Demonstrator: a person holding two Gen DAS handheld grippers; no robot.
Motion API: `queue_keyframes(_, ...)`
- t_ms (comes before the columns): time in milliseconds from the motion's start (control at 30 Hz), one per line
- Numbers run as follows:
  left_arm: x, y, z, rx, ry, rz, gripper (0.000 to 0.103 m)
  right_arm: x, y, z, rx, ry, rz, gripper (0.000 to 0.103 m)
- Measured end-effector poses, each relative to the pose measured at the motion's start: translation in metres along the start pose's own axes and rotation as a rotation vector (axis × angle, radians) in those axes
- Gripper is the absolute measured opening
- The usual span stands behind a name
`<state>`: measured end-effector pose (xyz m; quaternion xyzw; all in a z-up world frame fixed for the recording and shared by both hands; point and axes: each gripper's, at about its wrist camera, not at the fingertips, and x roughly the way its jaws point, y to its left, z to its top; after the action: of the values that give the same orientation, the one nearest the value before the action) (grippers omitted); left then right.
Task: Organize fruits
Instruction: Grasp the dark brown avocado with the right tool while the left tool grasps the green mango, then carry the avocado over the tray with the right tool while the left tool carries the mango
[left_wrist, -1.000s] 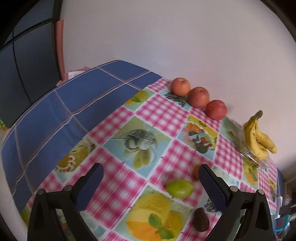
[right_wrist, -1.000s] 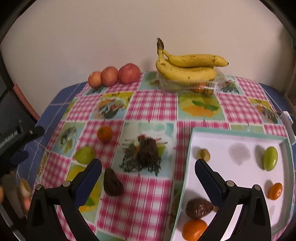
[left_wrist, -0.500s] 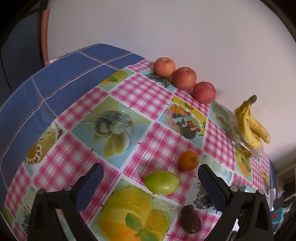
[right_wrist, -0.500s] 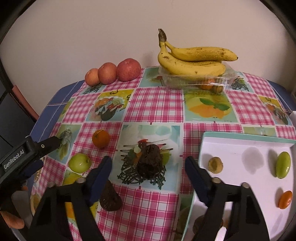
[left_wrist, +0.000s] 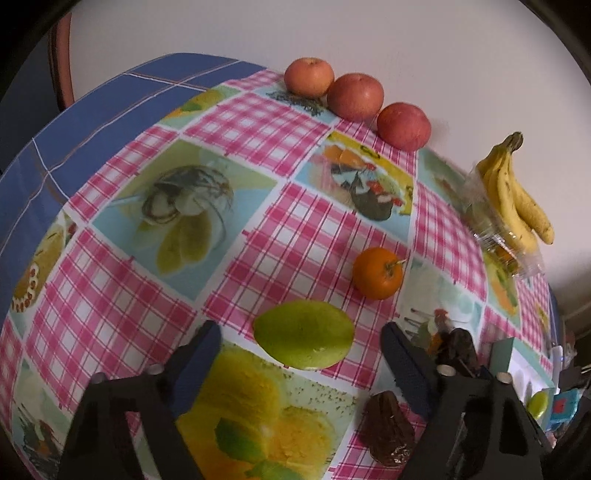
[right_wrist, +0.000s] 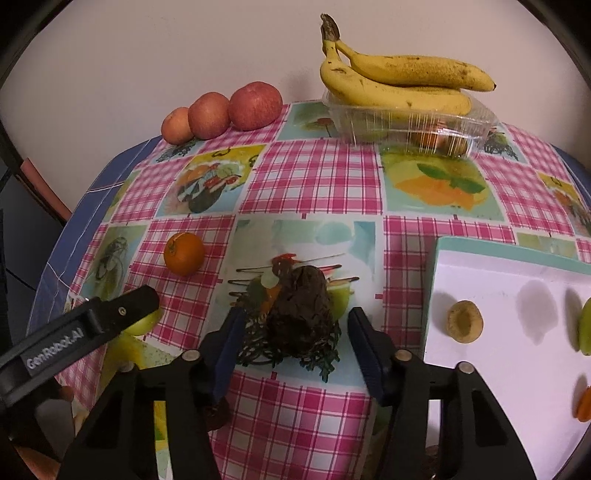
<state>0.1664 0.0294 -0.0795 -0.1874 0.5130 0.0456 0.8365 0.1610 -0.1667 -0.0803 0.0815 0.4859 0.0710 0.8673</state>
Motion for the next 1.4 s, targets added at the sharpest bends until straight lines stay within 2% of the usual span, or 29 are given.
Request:
queue_keyframes(67,0.002,-0.001,-0.001,0.003,0.009,-0.001,0.076,0.001,-0.001,0.000,0.003,0.002,0.002,0.049)
queue_keyframes(133,0.002,-0.001,-0.001,0.006,0.007,0.004,0.061,0.002,-0.001,-0.001,0.008,0.001,0.004,0.042)
queue_keyframes(167,0.003,-0.002,0.000,0.007,0.010,0.000,0.058,0.002,-0.002,-0.001,0.007,0.003,0.008,0.039)
queue_keyframes(533,-0.004,0.000,-0.001,-0.021,0.041,-0.018,0.058,-0.016,-0.004,0.000,0.014,-0.021,0.013,0.039)
queue_keyframes(967,-0.070,-0.022,-0.008,0.038,-0.043,-0.046,0.058,-0.079,-0.012,-0.019,0.016,-0.067,-0.008,0.039)
queue_keyframes(1400,-0.116,-0.040,-0.035,0.075,-0.075,-0.094,0.057,-0.137,-0.029,-0.056,0.039,-0.089,-0.039,0.039)
